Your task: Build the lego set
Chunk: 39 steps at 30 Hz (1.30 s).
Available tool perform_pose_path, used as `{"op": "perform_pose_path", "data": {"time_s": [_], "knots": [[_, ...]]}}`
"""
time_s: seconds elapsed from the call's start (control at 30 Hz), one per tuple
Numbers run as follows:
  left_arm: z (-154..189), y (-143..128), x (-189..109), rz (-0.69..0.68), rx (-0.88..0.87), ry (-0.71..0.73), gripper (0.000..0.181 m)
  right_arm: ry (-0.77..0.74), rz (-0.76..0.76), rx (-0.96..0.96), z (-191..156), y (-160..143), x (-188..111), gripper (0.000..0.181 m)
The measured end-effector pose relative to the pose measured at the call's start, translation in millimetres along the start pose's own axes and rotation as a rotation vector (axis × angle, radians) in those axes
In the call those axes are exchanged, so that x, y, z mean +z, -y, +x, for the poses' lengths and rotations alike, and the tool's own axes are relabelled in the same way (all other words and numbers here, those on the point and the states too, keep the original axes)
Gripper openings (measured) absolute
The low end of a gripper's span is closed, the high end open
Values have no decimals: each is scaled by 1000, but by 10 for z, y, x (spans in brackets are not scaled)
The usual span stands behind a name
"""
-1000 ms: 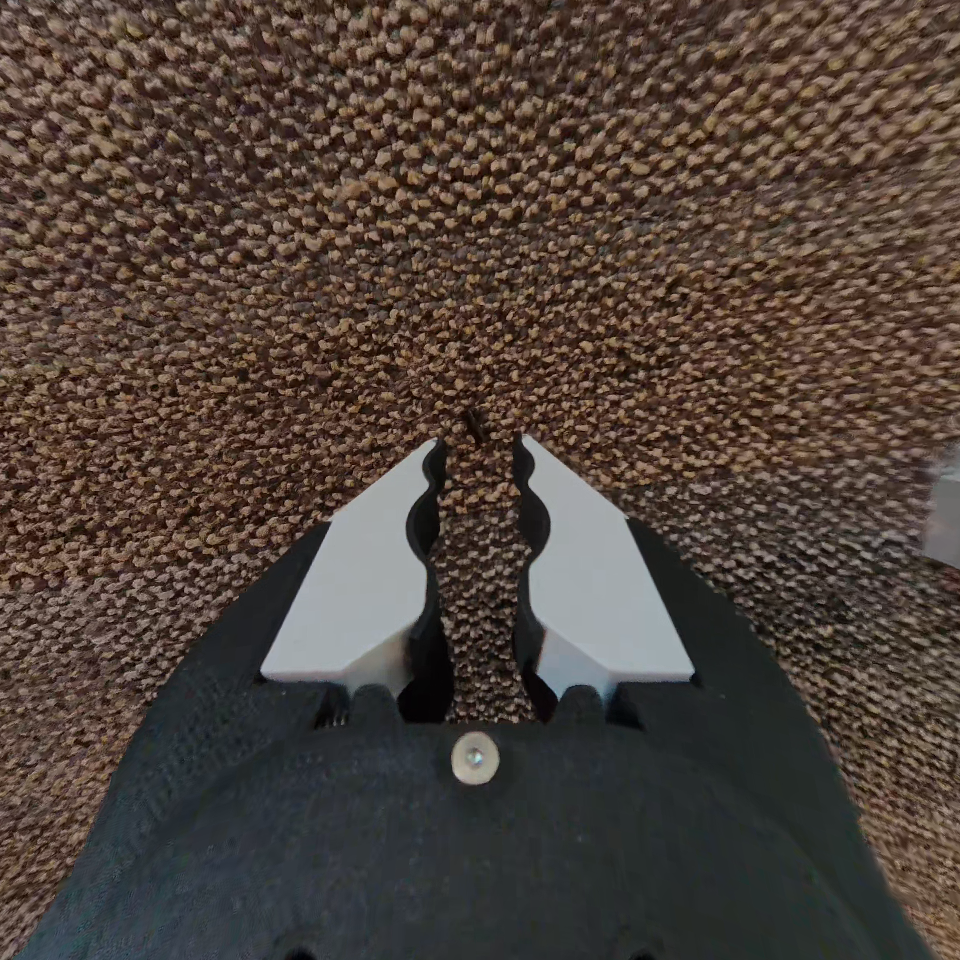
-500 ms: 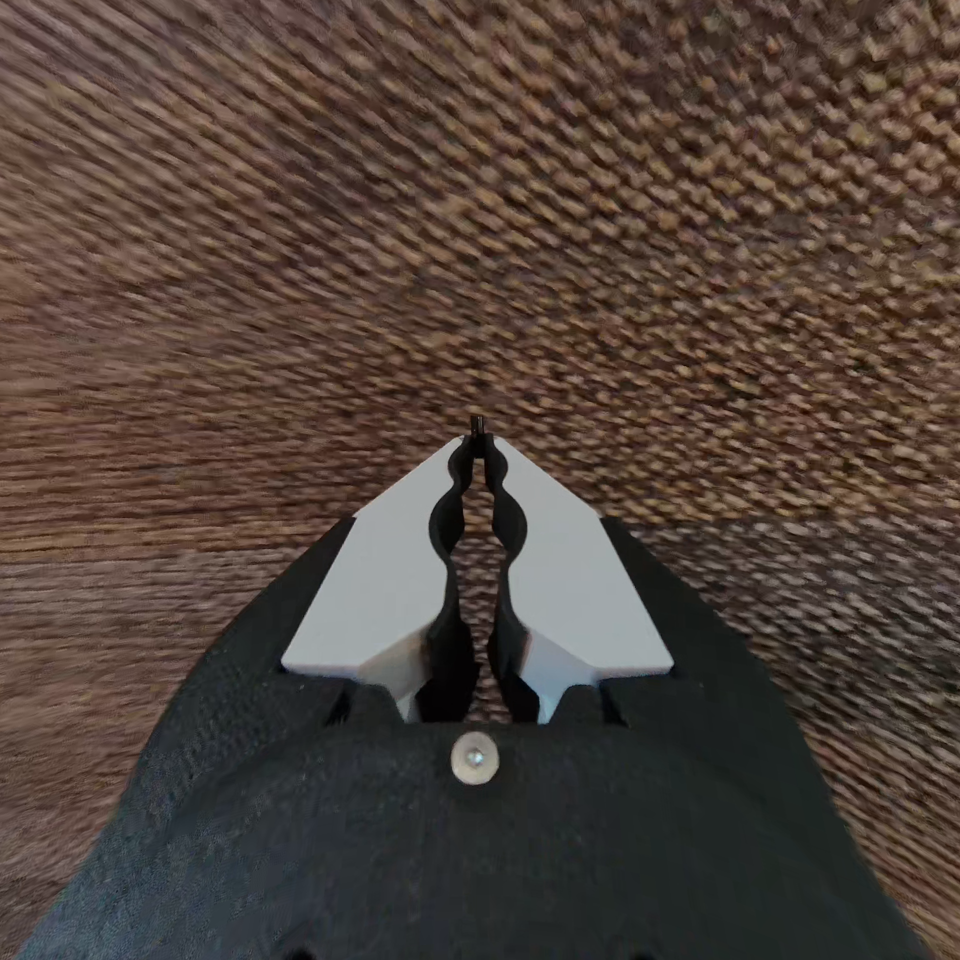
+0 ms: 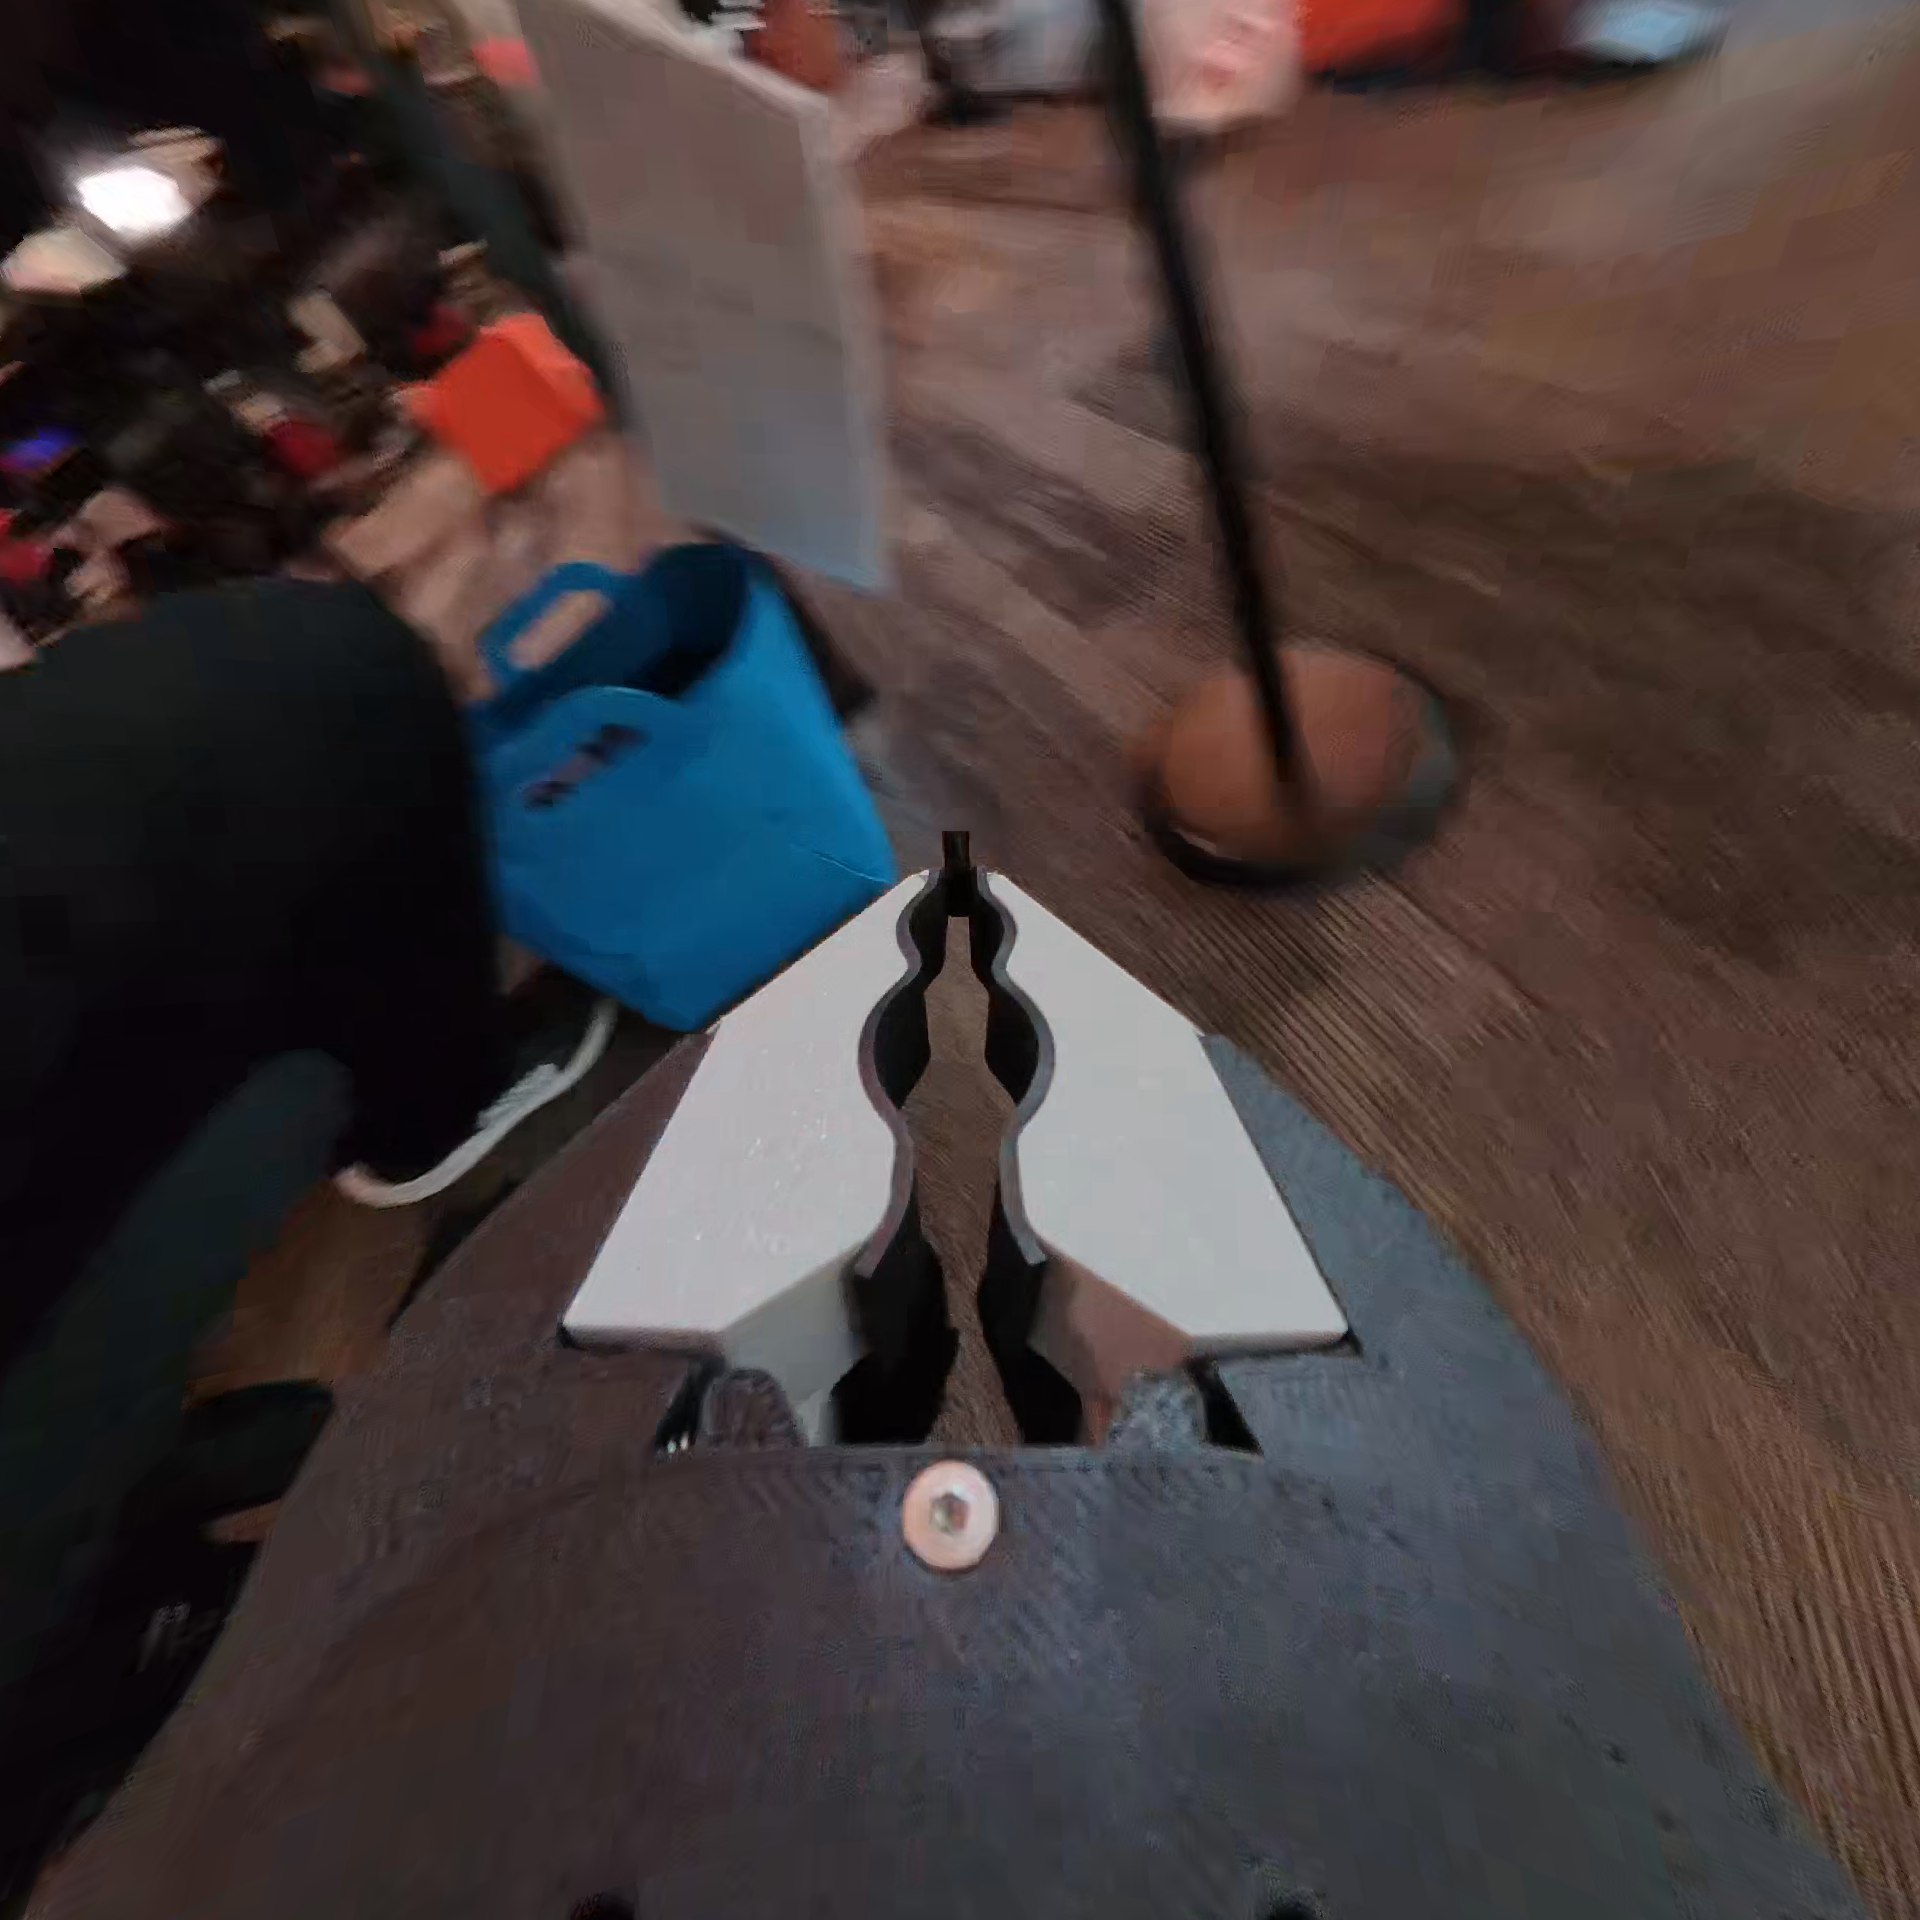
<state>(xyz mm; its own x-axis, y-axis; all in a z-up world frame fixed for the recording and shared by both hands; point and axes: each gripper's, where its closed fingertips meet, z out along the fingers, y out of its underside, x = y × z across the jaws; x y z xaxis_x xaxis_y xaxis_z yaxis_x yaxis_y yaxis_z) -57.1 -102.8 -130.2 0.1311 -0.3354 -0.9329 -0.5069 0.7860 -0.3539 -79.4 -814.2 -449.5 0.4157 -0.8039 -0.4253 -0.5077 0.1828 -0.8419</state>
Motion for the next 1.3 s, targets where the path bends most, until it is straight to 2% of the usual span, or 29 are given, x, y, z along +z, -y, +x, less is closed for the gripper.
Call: {"op": "perform_pose_path", "data": {"time_s": [0.1,0.2,0.3,0.4,0.53,0.63,0.73,0.87,0.97,1.13,1.3], "knots": [[90,-111,-227,70,-87,-49,28,264,23,-202,-1350,791,519,3],[43,-332,-420,106,-156,-53,28,521,22,-338,-2591,1223,877,3],[-108,-610,-506,110,-243,-34,28,758,15,-432,-3666,1416,1153,3],[-319,-824,-478,125,-323,-11,28,958,-16,-480,-4599,1496,1456,3],[-694,-851,-244,207,-428,9,30,1193,-29,-470,-5742,1627,1829,3],[-856,-779,-25,310,-468,-38,30,1317,-50,-432,-6449,1718,2170,3],[-951,-740,181,396,-477,-89,29,1407,-76,-345,-6994,1837,2548,3],[-1017,-663,336,474,-431,-146,30,1484,-117,-183,-7433,2020,2945,3],[-1000,-514,378,523,-359,-183,31,1504,-140,-127,-7616,2128,3115,3],[-1168,-259,558,603,-261,-208,31,1547,-169,-119,-7843,2385,3331,3],[-1450,-215,887,647,-167,-238,24,1555,-208,-214,-8038,2638,3684,3]]}}
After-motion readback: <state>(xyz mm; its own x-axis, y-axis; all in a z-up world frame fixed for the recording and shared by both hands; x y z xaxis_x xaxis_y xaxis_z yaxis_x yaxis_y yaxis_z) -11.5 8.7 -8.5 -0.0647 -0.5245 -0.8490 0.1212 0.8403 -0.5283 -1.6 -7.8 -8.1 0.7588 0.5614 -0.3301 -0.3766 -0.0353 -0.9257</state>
